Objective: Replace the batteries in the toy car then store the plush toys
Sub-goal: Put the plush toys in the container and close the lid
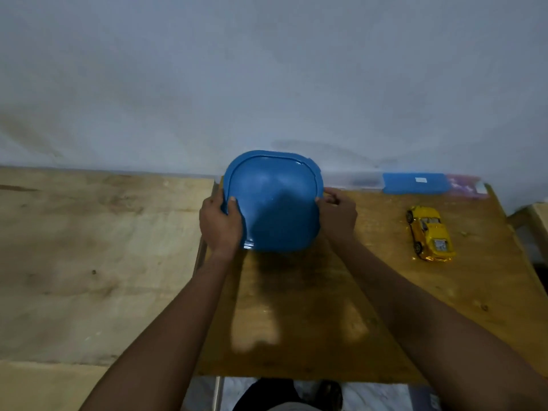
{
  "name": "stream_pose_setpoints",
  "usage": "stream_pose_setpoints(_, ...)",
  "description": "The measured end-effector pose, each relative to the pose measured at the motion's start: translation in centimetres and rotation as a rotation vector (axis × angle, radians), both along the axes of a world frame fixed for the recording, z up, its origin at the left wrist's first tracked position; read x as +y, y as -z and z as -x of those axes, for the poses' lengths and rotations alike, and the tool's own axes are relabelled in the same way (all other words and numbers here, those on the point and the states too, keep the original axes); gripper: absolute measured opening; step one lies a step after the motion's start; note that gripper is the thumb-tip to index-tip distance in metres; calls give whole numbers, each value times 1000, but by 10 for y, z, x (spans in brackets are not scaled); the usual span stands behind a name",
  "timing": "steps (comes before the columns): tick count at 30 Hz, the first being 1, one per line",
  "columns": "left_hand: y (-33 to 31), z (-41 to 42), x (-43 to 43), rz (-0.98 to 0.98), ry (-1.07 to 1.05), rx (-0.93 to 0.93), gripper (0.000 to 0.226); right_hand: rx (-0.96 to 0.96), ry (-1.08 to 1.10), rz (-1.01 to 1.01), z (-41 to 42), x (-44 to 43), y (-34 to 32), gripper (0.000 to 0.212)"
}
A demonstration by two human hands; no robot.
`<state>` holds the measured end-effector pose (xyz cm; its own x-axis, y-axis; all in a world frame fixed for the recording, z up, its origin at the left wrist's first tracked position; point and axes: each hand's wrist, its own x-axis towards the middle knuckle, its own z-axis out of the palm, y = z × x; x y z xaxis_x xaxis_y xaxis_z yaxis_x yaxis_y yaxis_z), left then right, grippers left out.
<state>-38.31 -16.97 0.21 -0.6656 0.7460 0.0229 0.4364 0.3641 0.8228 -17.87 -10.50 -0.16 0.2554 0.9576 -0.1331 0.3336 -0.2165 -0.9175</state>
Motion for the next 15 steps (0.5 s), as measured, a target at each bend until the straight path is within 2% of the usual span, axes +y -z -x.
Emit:
stream_pose_setpoints(6,20,18,45,37,60,-10,54,-34,-12,61,11,43,8,32)
stream_pose_setpoints(10,27,22,57,86,42,-88,60,-47,15,91,13,54,15,33)
stream_pose_setpoints(15,26,20,65,75,0,-172,40,-36,39,121,13,60,21,30)
